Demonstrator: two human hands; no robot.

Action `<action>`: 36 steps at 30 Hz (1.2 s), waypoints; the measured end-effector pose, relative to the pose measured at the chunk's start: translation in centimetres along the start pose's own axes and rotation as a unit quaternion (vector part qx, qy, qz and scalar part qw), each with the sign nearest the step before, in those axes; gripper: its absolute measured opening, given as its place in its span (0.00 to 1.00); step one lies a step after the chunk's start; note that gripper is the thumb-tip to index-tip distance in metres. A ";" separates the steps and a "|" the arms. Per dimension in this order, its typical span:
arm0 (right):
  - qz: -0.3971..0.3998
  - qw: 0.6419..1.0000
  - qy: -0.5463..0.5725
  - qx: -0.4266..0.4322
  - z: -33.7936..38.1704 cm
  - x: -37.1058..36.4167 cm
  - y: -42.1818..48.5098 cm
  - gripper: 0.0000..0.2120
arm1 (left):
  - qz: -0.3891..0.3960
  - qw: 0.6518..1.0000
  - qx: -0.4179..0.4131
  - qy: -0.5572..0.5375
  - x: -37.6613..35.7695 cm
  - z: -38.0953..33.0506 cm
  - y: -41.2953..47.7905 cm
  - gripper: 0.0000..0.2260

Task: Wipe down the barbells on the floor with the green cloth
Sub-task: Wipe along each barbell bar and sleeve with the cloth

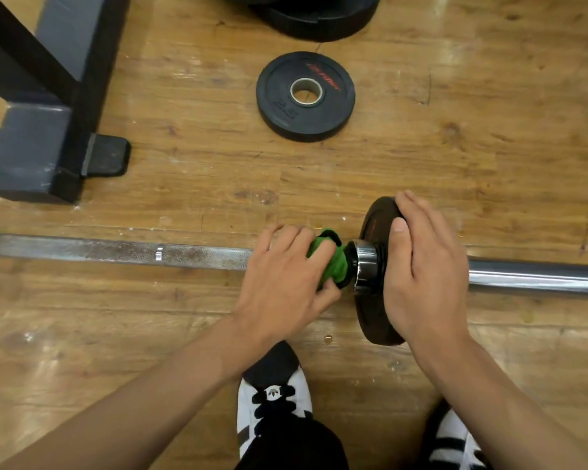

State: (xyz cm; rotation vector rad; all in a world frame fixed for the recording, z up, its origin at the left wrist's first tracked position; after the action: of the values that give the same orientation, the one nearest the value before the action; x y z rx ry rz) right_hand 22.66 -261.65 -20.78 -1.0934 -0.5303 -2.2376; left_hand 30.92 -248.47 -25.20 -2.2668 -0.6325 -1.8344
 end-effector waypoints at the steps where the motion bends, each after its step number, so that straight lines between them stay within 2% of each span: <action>1: -0.001 1.000 0.000 -0.005 0.0 -0.1 0.2 0.27 | 0.005 0.999 0.016 -0.033 -0.1 -0.4 0.7 0.15; 3: -0.002 1.000 0.006 -0.013 -0.1 -0.1 0.4 0.27 | 0.026 0.995 0.035 -0.092 -0.7 -1.8 1.8 0.16; 5: 0.000 1.000 0.013 -0.019 -0.1 -0.1 0.8 0.27 | 0.041 0.994 0.023 -0.096 -1.7 -3.1 2.0 0.19; 9: 0.002 1.000 0.018 -0.025 -0.2 0.0 1.4 0.25 | 0.053 0.999 0.010 -0.002 -2.3 -2.5 0.7 0.29; 12: 0.010 0.999 0.025 -0.034 -0.1 -0.3 1.9 0.26 | 0.042 0.998 0.036 0.028 -2.3 -1.1 0.0 0.29; 14: 0.014 0.999 0.026 -0.040 0.0 -0.3 2.4 0.26 | 0.008 0.998 0.057 0.011 -2.2 -0.4 -0.3 0.26; 16: 0.011 0.998 0.027 -0.047 0.0 -0.3 2.4 0.26 | -0.062 0.994 0.074 -0.045 -1.4 -0.8 -0.1 0.22; 18: 0.008 0.998 0.033 -0.047 0.1 -0.3 2.4 0.27 | -0.118 0.987 0.056 -0.092 -0.8 -2.7 0.5 0.20; 20: 0.004 0.998 0.038 -0.043 0.2 -0.2 2.6 0.28 | -0.137 0.982 0.032 -0.129 -1.0 -5.2 1.0 0.21; 23: 0.006 0.998 0.044 -0.047 0.0 -0.2 2.6 0.27 | -0.118 0.977 0.041 -0.172 -1.6 -6.0 1.0 0.27; 26: 0.006 0.997 0.057 -0.057 -0.1 -0.2 2.5 0.26 | -0.057 0.994 0.023 -0.094 -2.2 -4.3 1.5 0.29; 29: 0.006 0.996 0.068 -0.060 0.2 -0.1 3.0 0.25 | -0.025 0.995 0.075 -0.055 -2.5 -1.8 2.7 0.28; 32: 0.020 0.994 0.076 -0.080 0.3 -0.3 3.5 0.25 | -0.050 0.991 0.110 -0.059 -2.3 -1.9 3.2 0.23; 36: 0.021 0.995 0.057 -0.077 0.1 -0.1 3.5 0.27 | -0.081 0.996 0.045 -0.018 -1.7 -2.7 1.7 0.21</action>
State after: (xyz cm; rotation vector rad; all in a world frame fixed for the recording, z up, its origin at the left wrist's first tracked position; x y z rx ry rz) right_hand 25.10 -264.20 -20.43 -1.0341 -0.2887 -2.3183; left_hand 28.96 -251.40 -25.93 -2.2551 -0.9100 -1.7970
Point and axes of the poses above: each hand's wrist, its own y-axis towards the middle knuckle, its own x-axis out of the back of the hand, z = x × y, the point moved 9 cm from there along y, towards the middle knuckle, and after that the axes turned 8 degrees about -x, right-handed, at the moved point
